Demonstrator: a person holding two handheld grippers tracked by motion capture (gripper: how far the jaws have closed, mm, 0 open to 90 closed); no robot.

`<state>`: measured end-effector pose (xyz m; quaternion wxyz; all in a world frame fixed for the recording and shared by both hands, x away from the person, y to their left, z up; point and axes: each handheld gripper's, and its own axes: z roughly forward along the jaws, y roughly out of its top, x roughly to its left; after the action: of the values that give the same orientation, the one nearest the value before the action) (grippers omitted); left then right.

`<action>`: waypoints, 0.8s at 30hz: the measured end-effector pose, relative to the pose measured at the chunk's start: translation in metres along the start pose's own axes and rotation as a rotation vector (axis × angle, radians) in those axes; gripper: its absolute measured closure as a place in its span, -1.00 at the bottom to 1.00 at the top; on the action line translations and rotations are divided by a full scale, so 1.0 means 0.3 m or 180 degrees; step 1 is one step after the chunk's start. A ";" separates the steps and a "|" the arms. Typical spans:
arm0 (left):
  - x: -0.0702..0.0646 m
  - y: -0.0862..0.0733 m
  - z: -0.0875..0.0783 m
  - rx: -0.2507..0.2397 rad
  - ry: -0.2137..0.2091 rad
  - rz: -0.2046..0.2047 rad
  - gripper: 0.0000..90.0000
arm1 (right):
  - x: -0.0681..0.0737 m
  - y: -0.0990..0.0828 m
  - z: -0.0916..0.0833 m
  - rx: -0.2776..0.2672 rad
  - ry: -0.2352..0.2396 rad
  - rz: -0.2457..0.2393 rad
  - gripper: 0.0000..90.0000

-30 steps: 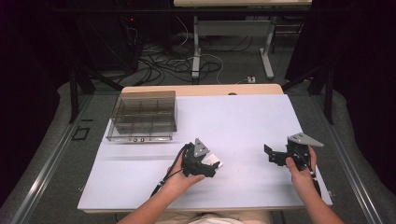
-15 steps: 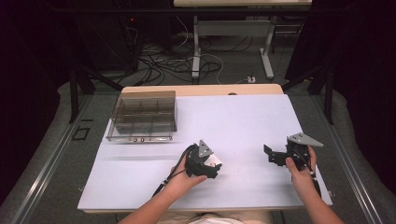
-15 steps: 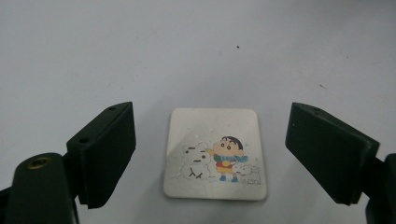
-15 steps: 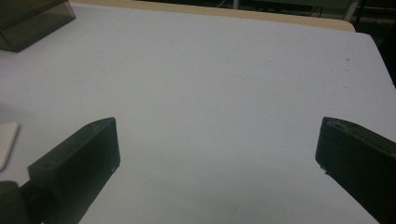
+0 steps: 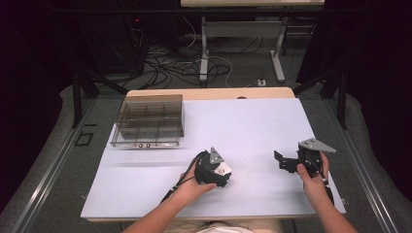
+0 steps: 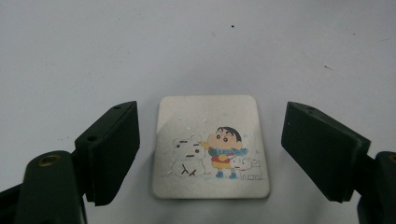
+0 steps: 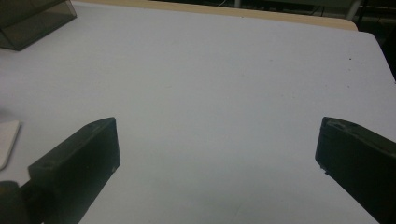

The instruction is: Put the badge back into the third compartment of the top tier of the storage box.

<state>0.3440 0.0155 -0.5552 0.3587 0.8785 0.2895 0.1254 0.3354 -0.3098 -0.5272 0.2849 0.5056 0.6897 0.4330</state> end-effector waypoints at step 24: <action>0.020 -0.006 0.030 0.0093 -0.0188 -0.0012 -0.48 | 0.003 -0.004 0.005 0.0042 0.0027 0.0023 -0.99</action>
<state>0.3519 0.0150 -0.5627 0.3545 0.8864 0.2823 0.0945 0.3359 -0.3086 -0.5289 0.2771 0.5081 0.6919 0.4316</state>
